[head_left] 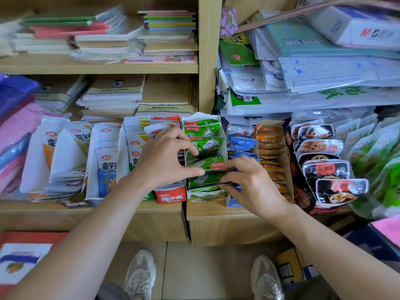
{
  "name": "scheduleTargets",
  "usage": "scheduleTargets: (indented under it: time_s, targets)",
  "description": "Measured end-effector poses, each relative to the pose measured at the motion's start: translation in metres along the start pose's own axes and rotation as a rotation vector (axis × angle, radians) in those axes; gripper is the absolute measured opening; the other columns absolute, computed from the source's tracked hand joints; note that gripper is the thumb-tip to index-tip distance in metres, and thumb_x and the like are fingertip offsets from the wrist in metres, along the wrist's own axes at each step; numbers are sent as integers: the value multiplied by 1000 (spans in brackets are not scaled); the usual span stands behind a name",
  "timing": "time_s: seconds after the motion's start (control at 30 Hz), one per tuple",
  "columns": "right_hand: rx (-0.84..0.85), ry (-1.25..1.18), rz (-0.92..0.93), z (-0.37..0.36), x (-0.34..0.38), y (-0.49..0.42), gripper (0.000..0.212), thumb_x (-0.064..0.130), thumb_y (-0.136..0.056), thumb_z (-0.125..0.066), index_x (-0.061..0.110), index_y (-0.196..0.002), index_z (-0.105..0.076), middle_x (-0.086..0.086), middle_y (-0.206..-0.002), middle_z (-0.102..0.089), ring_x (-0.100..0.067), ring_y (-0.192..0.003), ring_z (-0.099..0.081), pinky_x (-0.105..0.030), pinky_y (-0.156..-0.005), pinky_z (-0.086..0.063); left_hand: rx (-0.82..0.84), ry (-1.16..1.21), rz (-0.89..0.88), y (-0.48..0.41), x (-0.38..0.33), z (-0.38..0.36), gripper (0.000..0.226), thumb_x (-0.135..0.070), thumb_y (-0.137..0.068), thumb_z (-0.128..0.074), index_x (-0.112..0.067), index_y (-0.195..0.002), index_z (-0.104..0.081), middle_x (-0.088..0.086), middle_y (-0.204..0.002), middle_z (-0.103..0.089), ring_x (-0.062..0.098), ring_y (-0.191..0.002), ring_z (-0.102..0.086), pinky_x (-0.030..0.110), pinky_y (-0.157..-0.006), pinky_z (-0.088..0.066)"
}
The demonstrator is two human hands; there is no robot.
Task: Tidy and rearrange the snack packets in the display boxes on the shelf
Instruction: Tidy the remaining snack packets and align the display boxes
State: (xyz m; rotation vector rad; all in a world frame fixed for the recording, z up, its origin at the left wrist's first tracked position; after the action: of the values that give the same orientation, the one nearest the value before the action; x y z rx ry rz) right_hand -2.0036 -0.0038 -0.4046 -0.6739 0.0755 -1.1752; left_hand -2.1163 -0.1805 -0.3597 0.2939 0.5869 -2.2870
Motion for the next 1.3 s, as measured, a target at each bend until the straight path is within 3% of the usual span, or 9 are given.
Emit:
scheduleTargets:
  time_s: [0.23,0.53,0.6,0.77,0.9,1.03,1.17,1.23,1.3]
  targets:
    - [-17,-8,24,-1,-1,2,6,17,-83,-79,14,-88,-78,0,-100,-67,-20,-87,-59,-38,-73,-48,-3,-87,-22,-3,-3,0,36,-63,-64,-83,-40,-89,-73,-15,-98,-50,10,-97,-49,34,-78,-38]
    - [-17,-26,49,-2,-1,1,5,18,-85,-75,14,-88,-77,6,-92,-71,-18,-91,-59,-37,-77,-48,-37,-29,30,-10,2,0,11,-40,-84,-76,-37,-94,-76,-14,-103,-56,5,-96,-48,27,-65,-34]
    - [4,-27,52,-3,-1,0,5,17,-85,-74,15,-89,-76,4,-95,-69,-19,-92,-58,-36,-79,-48,-46,-2,45,-12,5,-1,9,-35,-85,-74,-36,-94,-76,-15,-103,-58,5,-96,-50,23,-62,-34]
    - [80,9,22,-3,-6,-5,15,18,-79,-81,16,-92,-77,-2,-111,-67,-21,-101,-56,-38,-86,-48,-130,49,80,-10,3,4,13,-20,-85,-70,-32,-90,-69,-18,-89,-67,7,-86,-61,30,-64,-48]
    - [97,40,5,-4,-9,-8,20,20,-79,-81,15,-99,-79,-1,-112,-73,-22,-103,-62,-41,-83,-51,-99,0,50,-11,0,3,21,-14,-88,-65,-33,-82,-70,-18,-91,-66,9,-83,-60,24,-57,-40]
    - [97,87,20,-6,-12,-15,21,18,-79,-82,15,-99,-79,-1,-110,-75,-24,-98,-65,-44,-76,-52,-100,2,97,-14,4,3,24,-18,-95,-63,-37,-95,-77,-23,-94,-61,3,-86,-54,22,-55,-30]
    - [85,108,21,-7,-13,-18,27,17,-79,-81,13,-105,-77,-3,-115,-73,-27,-95,-65,-45,-75,-52,21,8,80,-18,5,0,24,-43,-89,-70,-43,-113,-72,-22,-113,-59,5,-107,-52,30,-69,-41]
    - [97,127,19,-8,-13,-17,33,18,-82,-78,12,-114,-73,-4,-126,-68,-27,-99,-62,-47,-79,-51,83,-17,65,-17,3,-1,40,-57,-77,-78,-46,-115,-70,-22,-114,-58,4,-107,-48,34,-75,-43]
    - [110,138,12,-9,-13,-16,40,19,-83,-77,11,-122,-69,-5,-136,-62,-27,-104,-59,-48,-84,-50,68,-33,40,-17,3,1,39,-56,-74,-81,-46,-111,-72,-22,-110,-59,5,-105,-49,35,-74,-45]
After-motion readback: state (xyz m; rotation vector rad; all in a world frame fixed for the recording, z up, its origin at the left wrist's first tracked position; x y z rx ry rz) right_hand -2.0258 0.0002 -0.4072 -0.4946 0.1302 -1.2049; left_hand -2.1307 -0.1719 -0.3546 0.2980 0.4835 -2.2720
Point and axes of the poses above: each hand's wrist, its own y-axis away from the middle knuckle, its own z-axis out of the back of the hand, x = y × z, the point moved 5 cm from there along -y, towards the middle knuckle
